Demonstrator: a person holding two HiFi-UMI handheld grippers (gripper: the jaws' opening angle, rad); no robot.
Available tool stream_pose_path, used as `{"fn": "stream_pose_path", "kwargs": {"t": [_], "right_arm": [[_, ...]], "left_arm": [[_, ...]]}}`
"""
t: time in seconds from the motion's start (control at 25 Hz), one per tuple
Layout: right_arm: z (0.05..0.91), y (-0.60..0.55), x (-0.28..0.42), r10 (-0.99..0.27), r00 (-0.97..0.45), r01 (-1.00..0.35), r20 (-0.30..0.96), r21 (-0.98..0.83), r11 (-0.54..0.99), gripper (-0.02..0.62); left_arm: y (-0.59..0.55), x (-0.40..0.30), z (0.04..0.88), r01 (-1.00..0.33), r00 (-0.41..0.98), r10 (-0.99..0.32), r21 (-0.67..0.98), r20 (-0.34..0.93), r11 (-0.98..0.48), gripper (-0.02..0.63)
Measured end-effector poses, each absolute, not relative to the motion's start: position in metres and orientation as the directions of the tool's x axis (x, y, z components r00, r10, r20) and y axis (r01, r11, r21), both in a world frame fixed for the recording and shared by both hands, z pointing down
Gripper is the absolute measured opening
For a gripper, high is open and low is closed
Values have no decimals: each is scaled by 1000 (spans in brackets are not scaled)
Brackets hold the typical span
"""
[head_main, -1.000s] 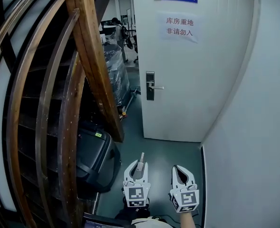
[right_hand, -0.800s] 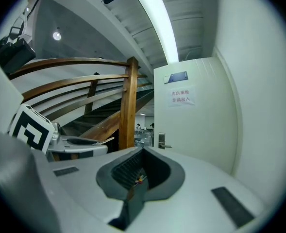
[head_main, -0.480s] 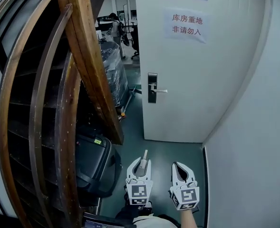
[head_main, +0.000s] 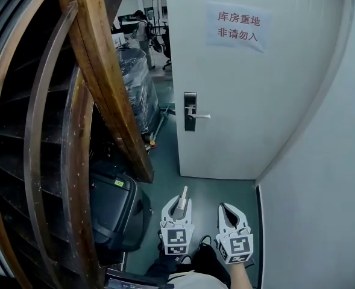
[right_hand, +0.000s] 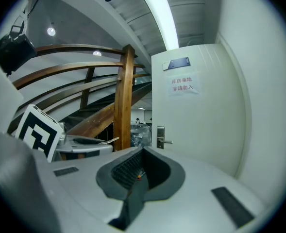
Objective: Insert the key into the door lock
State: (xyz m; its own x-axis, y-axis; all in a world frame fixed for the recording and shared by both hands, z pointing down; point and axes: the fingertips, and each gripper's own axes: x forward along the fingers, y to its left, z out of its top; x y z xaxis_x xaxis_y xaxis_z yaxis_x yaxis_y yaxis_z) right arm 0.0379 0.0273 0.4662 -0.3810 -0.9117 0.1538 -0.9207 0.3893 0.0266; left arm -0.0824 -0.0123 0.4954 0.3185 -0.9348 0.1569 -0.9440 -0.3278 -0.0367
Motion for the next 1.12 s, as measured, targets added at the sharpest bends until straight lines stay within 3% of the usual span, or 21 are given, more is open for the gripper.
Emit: {"fn": "stream_pose_path", "kwargs": {"t": [0.52, 1.12], "right_arm": [[463, -122, 77, -884, -456, -890, 101, -26, 456, 5], [506, -211, 110, -859, -471, -882, 200, -69, 467, 5]], "left_arm": [[-153, -50, 513, -959, 250, -942, -75, 222, -273, 117], [-270, -39, 566, -973, 204, -921, -33, 332, -227, 117]]}}
